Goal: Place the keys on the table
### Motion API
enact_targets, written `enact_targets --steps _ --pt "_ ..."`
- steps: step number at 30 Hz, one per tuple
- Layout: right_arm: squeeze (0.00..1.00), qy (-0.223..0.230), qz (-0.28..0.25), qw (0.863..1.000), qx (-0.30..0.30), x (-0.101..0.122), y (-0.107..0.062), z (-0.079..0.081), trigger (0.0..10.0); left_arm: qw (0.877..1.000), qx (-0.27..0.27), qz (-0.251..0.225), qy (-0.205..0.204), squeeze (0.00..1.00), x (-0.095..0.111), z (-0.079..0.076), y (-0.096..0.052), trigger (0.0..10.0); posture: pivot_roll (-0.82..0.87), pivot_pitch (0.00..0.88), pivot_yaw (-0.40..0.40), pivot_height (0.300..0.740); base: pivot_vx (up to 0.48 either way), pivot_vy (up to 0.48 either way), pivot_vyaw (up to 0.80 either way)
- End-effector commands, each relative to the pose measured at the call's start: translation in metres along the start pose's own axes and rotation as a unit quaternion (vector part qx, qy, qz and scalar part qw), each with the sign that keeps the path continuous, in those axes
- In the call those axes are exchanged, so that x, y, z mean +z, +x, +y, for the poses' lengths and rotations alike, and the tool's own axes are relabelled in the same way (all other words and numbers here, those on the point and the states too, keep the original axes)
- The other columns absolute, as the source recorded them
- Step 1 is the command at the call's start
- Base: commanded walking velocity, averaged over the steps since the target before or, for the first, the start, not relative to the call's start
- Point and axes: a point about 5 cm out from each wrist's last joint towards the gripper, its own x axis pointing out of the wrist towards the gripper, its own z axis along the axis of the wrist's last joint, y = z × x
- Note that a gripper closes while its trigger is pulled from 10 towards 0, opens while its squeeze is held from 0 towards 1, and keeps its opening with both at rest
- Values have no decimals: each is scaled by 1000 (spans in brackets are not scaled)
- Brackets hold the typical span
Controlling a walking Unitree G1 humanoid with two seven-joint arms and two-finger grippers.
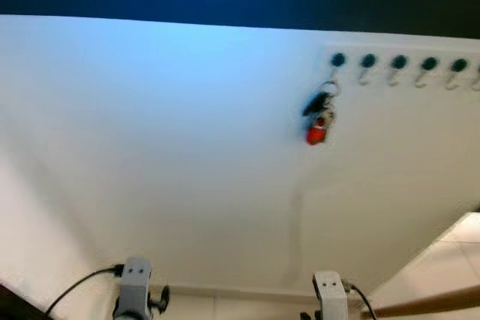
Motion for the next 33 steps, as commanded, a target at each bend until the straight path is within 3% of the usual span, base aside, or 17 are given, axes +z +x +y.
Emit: enact_targets --steps 1,10,26,29,30,31,33 --pt "0 5 1 1000 -7 -1 -1 -4 10000 1000 -8 6 11 0 -3 0 -1 10000 46 43 3 740 0 -379 0" --pt "0 10 1 1000 -8 -3 -1 -3 10000 1000 -11 -3 13 0 0 -1 0 10000 47 47 7 740 0 -437 0" --pt "0 7 -16 1000 -7 4 0 -2 10000 999 15 -14 34 0 5 3 1 10000 40 47 11 740 0 0 0" --pt "0 -8 -38 999 -3 12 1 -1 10000 999 14 -20 38 0 6 3 0 10000 42 50 11 740 0 0 0" --pt "0 -25 -59 998 1 20 2 0 10000 999 10 -24 43 0 7 4 0 10000 42 51 12 740 0 0 0" --pt "0 -83 -138 987 6 45 1 2 10000 997 -22 -58 53 0 16 4 0 10000 39 53 13 740 0 0 0" --pt "0 -102 -166 981 8 53 -1 3 10000 995 -34 -74 58 0 20 3 0 10000 39 53 13 740 0 0 0"
